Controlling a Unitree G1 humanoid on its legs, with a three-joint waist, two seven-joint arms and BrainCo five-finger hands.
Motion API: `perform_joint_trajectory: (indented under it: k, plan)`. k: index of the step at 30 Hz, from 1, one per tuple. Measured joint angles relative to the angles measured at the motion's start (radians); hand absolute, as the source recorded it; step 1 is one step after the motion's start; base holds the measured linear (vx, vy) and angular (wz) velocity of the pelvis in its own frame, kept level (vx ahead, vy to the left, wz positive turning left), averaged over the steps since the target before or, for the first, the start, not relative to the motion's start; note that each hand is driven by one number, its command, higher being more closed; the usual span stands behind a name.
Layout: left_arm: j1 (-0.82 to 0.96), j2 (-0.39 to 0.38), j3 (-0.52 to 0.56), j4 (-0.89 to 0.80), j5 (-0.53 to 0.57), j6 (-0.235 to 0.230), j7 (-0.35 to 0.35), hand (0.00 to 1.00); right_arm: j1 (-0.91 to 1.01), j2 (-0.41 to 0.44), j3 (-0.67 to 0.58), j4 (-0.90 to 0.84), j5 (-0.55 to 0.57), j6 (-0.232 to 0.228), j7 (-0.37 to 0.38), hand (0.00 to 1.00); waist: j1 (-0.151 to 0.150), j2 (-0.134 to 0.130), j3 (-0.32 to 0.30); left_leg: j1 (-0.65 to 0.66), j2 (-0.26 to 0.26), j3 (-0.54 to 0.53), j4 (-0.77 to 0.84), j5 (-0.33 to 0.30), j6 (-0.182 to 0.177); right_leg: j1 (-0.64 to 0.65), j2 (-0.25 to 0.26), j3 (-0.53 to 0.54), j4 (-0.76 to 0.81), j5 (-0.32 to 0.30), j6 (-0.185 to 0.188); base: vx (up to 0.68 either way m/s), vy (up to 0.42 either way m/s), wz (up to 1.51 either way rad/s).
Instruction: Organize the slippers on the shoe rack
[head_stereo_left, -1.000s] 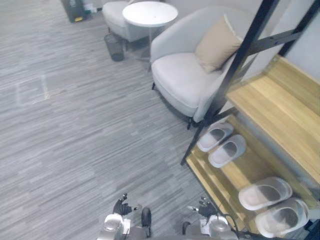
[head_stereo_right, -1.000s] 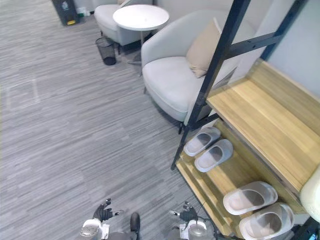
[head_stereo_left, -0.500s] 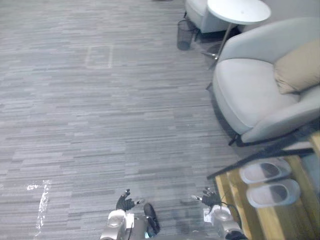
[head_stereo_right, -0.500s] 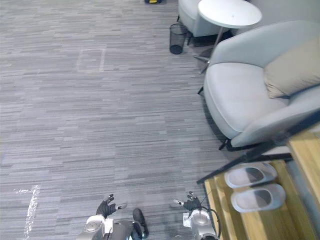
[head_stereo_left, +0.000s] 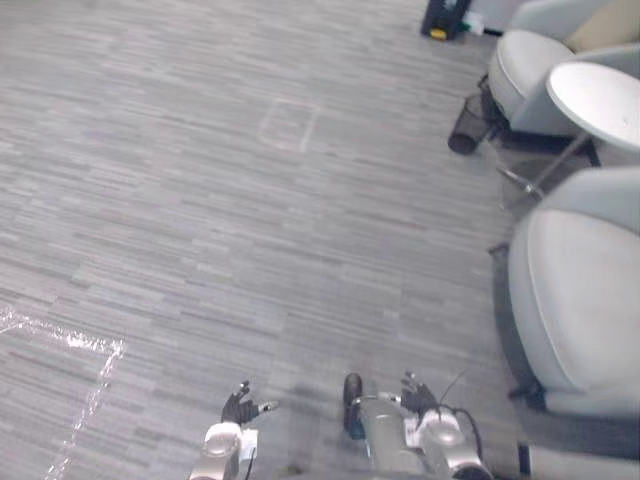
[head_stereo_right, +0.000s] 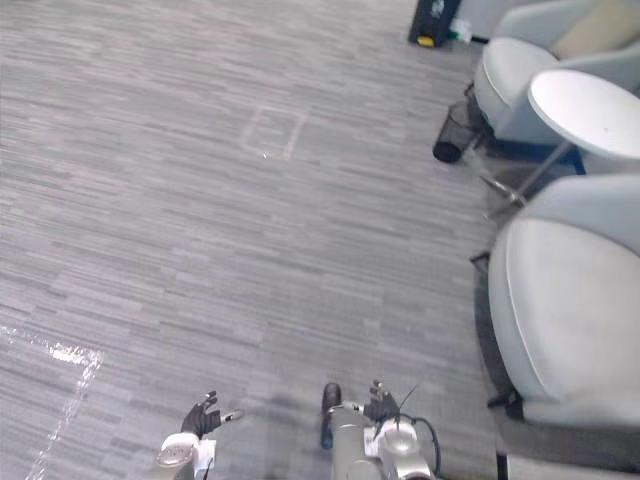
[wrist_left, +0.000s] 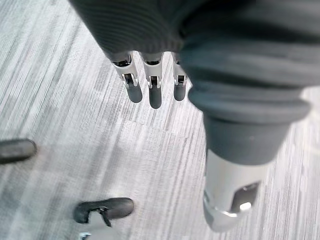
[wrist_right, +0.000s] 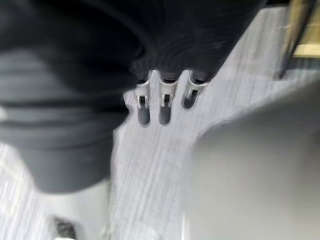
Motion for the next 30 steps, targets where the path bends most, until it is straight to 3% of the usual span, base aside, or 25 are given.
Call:
perform_joint_trajectory:
  k: [1, 2, 3, 4, 7, 10, 11, 12, 13, 14, 15, 16, 17, 18, 19, 20, 22, 23, 24, 25, 26, 27, 28, 29, 30]
  plan:
    - [0.008, -0.023, 0.036, -0.007, 0.000, 0.001, -0.001, 0.00, 0.012, 0.005, 0.007, -0.005, 0.000, 0.007, 0.000, 0.00, 0.006, 0.014, 0.013, -0.099, 0.059, 0.028, 0.276, 0.078, -0.039, 0.079, 0.031, 0.000, -0.044, -0.016, -0.017, 0.53, -0.158, -0.09]
    - [0.013, -0.027, 0.044, -0.010, 0.000, 0.001, -0.001, 0.00, 0.016, 0.007, 0.009, -0.008, 0.000, 0.007, 0.000, 0.00, 0.009, 0.015, 0.015, -0.115, 0.075, 0.035, 0.335, 0.102, -0.039, 0.097, 0.034, 0.001, -0.054, -0.023, -0.024, 0.49, -0.083, -0.23]
    - [0.033, -0.035, 0.067, -0.044, 0.000, 0.001, -0.003, 0.00, 0.026, 0.019, 0.017, -0.043, 0.001, 0.009, -0.002, 0.00, 0.018, 0.014, 0.030, -0.187, 0.157, 0.095, 0.565, 0.102, -0.028, 0.194, 0.057, 0.009, -0.082, -0.070, -0.044, 0.58, -0.084, -0.26]
    - [0.040, -0.035, 0.094, -0.077, 0.000, 0.000, -0.002, 0.00, 0.036, 0.037, 0.017, -0.058, 0.001, 0.008, -0.003, 0.00, 0.029, -0.003, 0.040, -0.233, 0.205, 0.148, 0.659, 0.089, -0.009, 0.277, 0.056, 0.031, -0.102, -0.104, -0.042, 0.56, -0.070, -0.28]
    - [0.037, -0.032, 0.095, -0.104, 0.000, -0.003, -0.003, 0.00, 0.045, 0.044, 0.034, -0.065, 0.002, 0.008, -0.003, 0.00, 0.054, -0.019, 0.038, -0.348, 0.222, 0.202, 0.632, 0.065, -0.004, 0.371, 0.037, 0.062, -0.168, -0.131, -0.032, 0.41, 0.017, -0.32]
    - [0.022, -0.025, 0.095, -0.107, 0.000, -0.013, -0.003, 0.00, 0.015, 0.040, 0.029, -0.026, 0.002, 0.008, -0.002, 0.00, 0.070, -0.027, 0.043, -0.459, 0.130, 0.257, 0.264, 0.059, 0.016, 0.463, -0.033, 0.080, -0.237, -0.140, 0.007, 0.54, 0.148, -0.26]
    - [0.019, -0.029, 0.090, -0.102, -0.001, -0.015, -0.002, 0.00, 0.008, 0.031, 0.016, -0.010, 0.001, 0.009, -0.002, 0.00, 0.083, -0.015, 0.041, -0.475, 0.046, 0.242, -0.103, 0.181, 0.004, 0.530, -0.064, 0.082, -0.294, -0.152, 0.028, 0.59, 0.216, -0.24]
    - [0.019, -0.029, 0.090, -0.102, -0.001, -0.015, -0.002, 0.00, 0.008, 0.031, 0.015, -0.009, 0.001, 0.009, -0.002, 0.00, 0.083, -0.014, 0.041, -0.475, 0.046, 0.241, -0.108, 0.185, 0.003, 0.530, -0.064, 0.082, -0.295, -0.152, 0.028, 0.78, 0.324, -0.36]
    - [0.018, -0.025, 0.084, -0.086, -0.002, -0.015, -0.001, 0.00, 0.007, 0.035, 0.002, 0.023, 0.000, 0.011, -0.003, 0.00, 0.100, -0.014, 0.039, -0.446, 0.010, 0.213, -0.176, 0.325, 0.114, 0.572, -0.074, 0.103, -0.314, -0.155, 0.035, 0.54, 0.228, -0.10]
    - [0.006, -0.015, 0.084, -0.076, -0.003, -0.013, 0.001, 0.00, 0.005, 0.041, 0.006, 0.027, 0.000, 0.014, -0.004, 0.00, 0.098, -0.029, 0.036, -0.440, -0.009, 0.212, -0.176, 0.312, 0.108, 0.582, -0.092, 0.093, -0.311, -0.143, 0.037, 0.92, 0.391, 0.19]
    - [-0.011, -0.016, 0.085, -0.063, -0.006, -0.014, 0.003, 0.00, 0.005, 0.046, 0.000, 0.024, -0.001, 0.016, 0.000, 0.00, 0.093, -0.043, 0.033, -0.443, -0.032, 0.204, -0.140, 0.265, 0.142, 0.559, -0.112, 0.094, -0.246, -0.093, 0.074, 0.64, 0.270, 0.43]
    - [-0.010, -0.015, 0.086, -0.065, -0.008, -0.014, 0.002, 0.00, 0.006, 0.046, -0.003, 0.024, -0.001, 0.016, 0.001, 0.00, 0.093, -0.045, 0.032, -0.443, -0.034, 0.203, -0.123, 0.246, 0.147, 0.550, -0.115, 0.106, -0.210, -0.087, 0.083, 0.77, 0.326, 0.40]
    - [-0.010, -0.017, 0.086, -0.062, -0.011, -0.013, 0.000, 0.00, 0.008, 0.044, -0.007, 0.025, -0.004, 0.016, 0.001, 0.00, 0.092, -0.048, 0.032, -0.415, -0.044, 0.202, -0.077, 0.179, 0.157, 0.516, -0.129, 0.139, -0.068, -0.069, 0.112, 0.63, 0.278, 0.09]
    - [-0.002, -0.014, 0.086, -0.056, -0.014, -0.010, 0.001, 0.00, 0.008, 0.042, -0.008, 0.033, -0.009, 0.016, 0.001, 0.00, 0.092, -0.056, 0.032, -0.344, -0.065, 0.204, -0.070, 0.120, 0.160, 0.449, -0.146, 0.179, 0.171, -0.015, 0.199, 0.62, 0.275, 0.04]
    - [-0.002, -0.012, 0.084, -0.050, -0.016, -0.010, 0.001, 0.00, 0.007, 0.043, -0.008, 0.036, -0.011, 0.015, 0.002, 0.00, 0.091, -0.057, 0.032, -0.318, -0.071, 0.205, -0.074, 0.106, 0.158, 0.422, -0.149, 0.193, 0.259, 0.007, 0.234, 0.60, 0.253, 0.03]
    - [-0.002, -0.006, 0.074, -0.024, -0.020, 0.001, 0.000, 0.00, 0.013, 0.045, -0.006, 0.043, -0.018, 0.016, 0.004, 0.00, 0.079, -0.058, 0.035, -0.215, -0.094, 0.193, -0.105, 0.066, 0.156, 0.329, -0.148, 0.214, 0.551, 0.028, 0.274, 0.58, 0.205, 0.12]
    - [0.003, -0.004, 0.048, 0.002, -0.020, 0.005, 0.003, 0.00, 0.019, 0.039, -0.005, 0.013, -0.018, 0.010, 0.006, 0.00, 0.057, -0.046, 0.032, -0.053, -0.107, 0.173, -0.205, 0.051, 0.152, 0.190, -0.144, 0.143, 0.752, -0.050, 0.154, 0.61, 0.176, 0.14]
    - [0.003, -0.004, 0.043, 0.006, -0.020, 0.005, 0.003, 0.00, 0.018, 0.037, -0.005, 0.009, -0.018, 0.007, 0.006, 0.00, 0.056, -0.043, 0.032, -0.027, -0.107, 0.168, -0.224, 0.051, 0.152, 0.165, -0.142, 0.122, 0.755, -0.067, 0.141, 0.53, 0.106, 0.24]
    - [-0.008, -0.006, 0.034, 0.020, -0.020, 0.006, 0.003, 0.00, 0.012, 0.035, -0.005, -0.003, -0.018, 0.003, 0.006, 0.00, 0.048, -0.032, 0.043, 0.047, -0.101, 0.148, -0.275, 0.052, 0.152, 0.088, -0.131, 0.064, 0.694, -0.131, 0.107, 0.50, 0.040, 0.43]
    - [-0.023, -0.013, 0.034, 0.027, -0.019, 0.007, 0.004, 0.00, 0.015, 0.032, -0.006, -0.009, -0.018, -0.004, 0.006, 0.00, 0.038, -0.035, 0.045, 0.088, -0.093, 0.127, -0.300, 0.050, 0.154, 0.026, -0.113, 0.034, 0.570, -0.158, 0.089, 0.49, 0.004, 0.49]
    - [-0.025, -0.015, 0.033, 0.027, -0.019, 0.007, 0.004, 0.00, 0.014, 0.030, -0.006, -0.011, -0.018, -0.005, 0.006, 0.00, 0.035, -0.034, 0.046, 0.099, -0.089, 0.122, -0.308, 0.050, 0.154, 0.011, -0.105, 0.025, 0.513, -0.159, 0.091, 0.48, -0.052, 0.69]
    - [-0.031, -0.019, 0.024, 0.027, -0.018, 0.006, 0.004, 0.00, 0.015, 0.030, -0.006, -0.027, -0.018, -0.005, 0.006, 0.00, 0.017, -0.038, 0.048, 0.129, -0.074, 0.094, -0.330, 0.046, 0.153, -0.025, -0.083, 0.006, 0.272, -0.125, 0.094, 0.48, -0.089, 0.89]
    - [-0.035, -0.017, 0.005, 0.025, -0.017, 0.005, 0.004, 0.00, 0.015, 0.030, -0.007, -0.025, -0.017, -0.004, 0.003, 0.00, 0.002, -0.044, 0.048, 0.159, -0.066, 0.071, -0.366, 0.029, 0.126, -0.033, -0.067, 0.003, 0.027, -0.031, 0.097, 0.49, -0.111, 0.92]
    - [-0.036, -0.017, 0.002, 0.025, -0.016, 0.005, 0.002, 0.00, 0.017, 0.030, -0.010, -0.024, -0.013, -0.004, 0.003, 0.00, 0.000, -0.050, 0.049, 0.173, -0.067, 0.067, -0.378, 0.021, 0.113, -0.036, -0.068, 0.004, -0.034, -0.003, 0.097, 0.64, -0.229, 0.72]
    - [-0.033, -0.016, 0.000, 0.026, -0.007, 0.006, 0.002, 0.00, 0.015, 0.038, -0.006, -0.019, -0.011, -0.002, 0.004, 0.00, -0.001, -0.077, 0.057, 0.232, -0.078, 0.051, -0.400, -0.017, 0.077, -0.046, -0.069, 0.014, -0.150, 0.084, 0.084, 0.58, -0.241, 0.39]
